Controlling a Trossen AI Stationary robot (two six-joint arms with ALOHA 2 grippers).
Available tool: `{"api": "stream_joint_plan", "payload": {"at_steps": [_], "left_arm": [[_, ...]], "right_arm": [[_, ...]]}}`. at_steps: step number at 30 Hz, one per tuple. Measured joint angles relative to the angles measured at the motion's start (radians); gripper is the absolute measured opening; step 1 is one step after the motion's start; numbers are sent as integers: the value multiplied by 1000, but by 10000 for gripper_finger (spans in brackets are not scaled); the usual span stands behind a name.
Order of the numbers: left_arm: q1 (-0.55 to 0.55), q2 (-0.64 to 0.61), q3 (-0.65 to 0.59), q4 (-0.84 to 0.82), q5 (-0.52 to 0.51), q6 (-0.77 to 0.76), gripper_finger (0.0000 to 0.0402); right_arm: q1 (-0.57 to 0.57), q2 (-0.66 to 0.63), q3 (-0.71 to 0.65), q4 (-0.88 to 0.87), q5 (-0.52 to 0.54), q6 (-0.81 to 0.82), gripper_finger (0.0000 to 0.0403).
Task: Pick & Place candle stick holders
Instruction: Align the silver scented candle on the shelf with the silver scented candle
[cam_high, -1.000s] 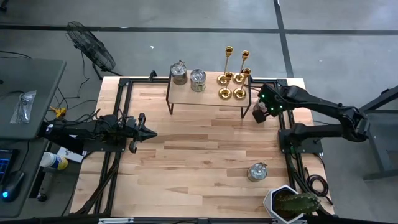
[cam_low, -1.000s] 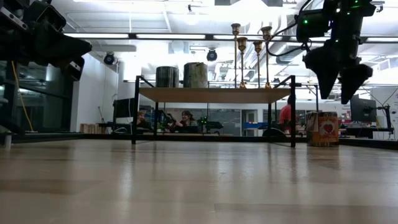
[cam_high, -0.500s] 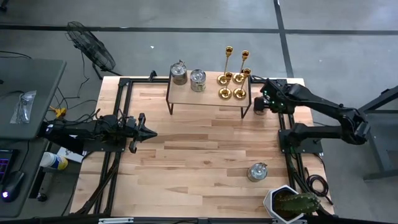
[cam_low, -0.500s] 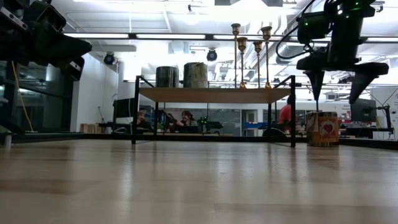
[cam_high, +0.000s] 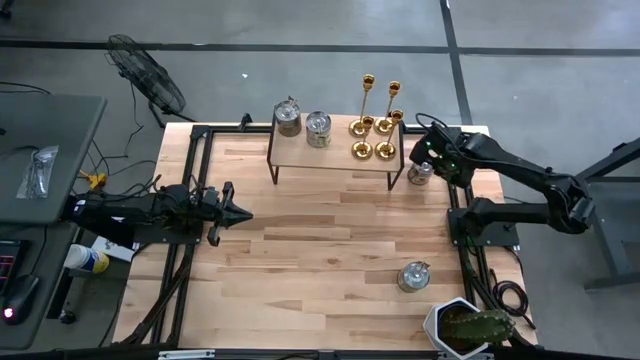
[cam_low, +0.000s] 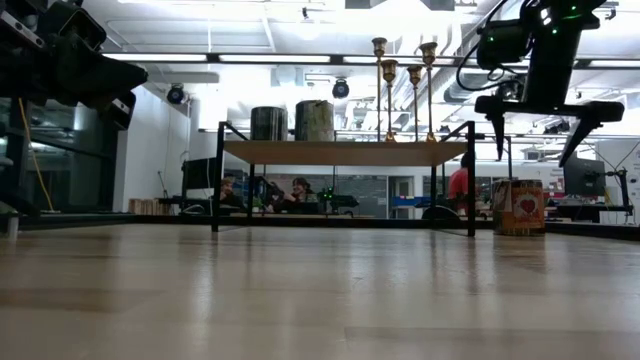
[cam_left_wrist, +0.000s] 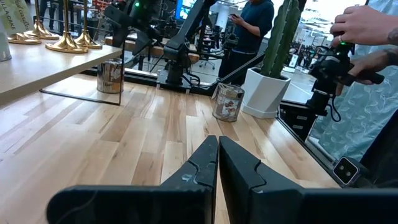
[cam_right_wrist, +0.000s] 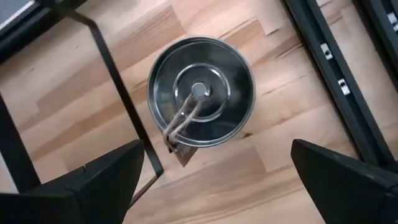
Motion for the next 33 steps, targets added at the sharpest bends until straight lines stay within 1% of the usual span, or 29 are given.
{"api": "stream_joint_plan", "payload": {"at_steps": [7,12,18,25,33], "left_arm": [[0,0,0,0,0,0,12],[0,0,0,0,0,0,12],[0,0,0,0,0,0,12],[0,0,0,0,0,0,12],[0,0,0,0,0,0,12]], "right_arm": [[15,0,0,3,68,88,400],[22,13,0,16,59,125,400],[-1,75,0,60,55,197,400],[-8,138,0,108,88,283,400],[-37,178,0,132,93,307,400]]}}
